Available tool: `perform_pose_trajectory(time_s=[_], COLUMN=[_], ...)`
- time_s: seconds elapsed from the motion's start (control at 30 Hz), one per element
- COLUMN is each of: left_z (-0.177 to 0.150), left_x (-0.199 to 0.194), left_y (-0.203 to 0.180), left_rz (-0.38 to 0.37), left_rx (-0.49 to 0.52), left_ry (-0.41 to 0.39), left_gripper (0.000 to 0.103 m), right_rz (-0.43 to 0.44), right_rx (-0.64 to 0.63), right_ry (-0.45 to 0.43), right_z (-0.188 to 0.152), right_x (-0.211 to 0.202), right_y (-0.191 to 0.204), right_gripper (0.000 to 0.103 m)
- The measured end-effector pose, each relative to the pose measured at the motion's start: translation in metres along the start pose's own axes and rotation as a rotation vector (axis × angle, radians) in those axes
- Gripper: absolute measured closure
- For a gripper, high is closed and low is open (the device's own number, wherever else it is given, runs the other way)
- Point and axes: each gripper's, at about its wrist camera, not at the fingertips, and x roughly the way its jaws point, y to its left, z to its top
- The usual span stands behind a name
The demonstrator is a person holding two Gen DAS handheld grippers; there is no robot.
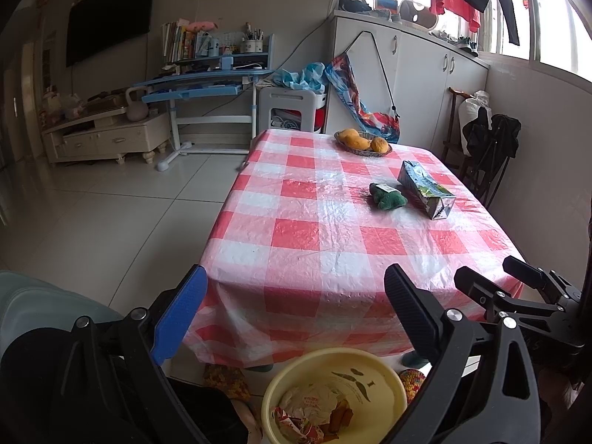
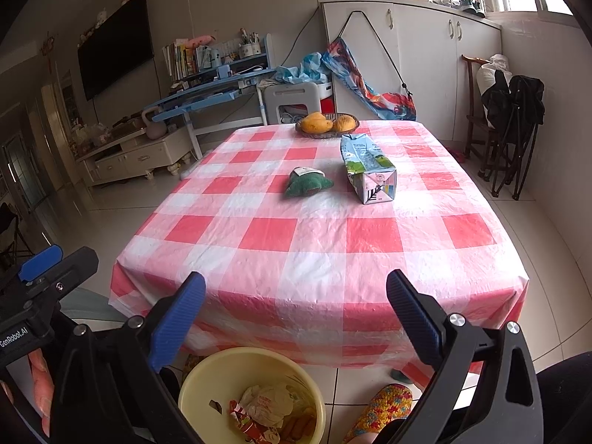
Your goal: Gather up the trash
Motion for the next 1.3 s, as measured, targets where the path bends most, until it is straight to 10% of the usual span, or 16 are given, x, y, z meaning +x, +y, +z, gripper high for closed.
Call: perform_pose_trajectory(time_s=[1.3], left_z=[0.0012], left_x=[0.0012], left_y=[-0.0001], left_rz=[-0.002], left_rx=[-0.002], left_ry=[0.0], left_gripper=[0.01], right_rz=[-0.005], right_rx=[-0.003], right_ry=[-0.01], right_z=[-0.0019], right_x=[-0.0002], right_y=[-0.001], right_gripper=[0.009])
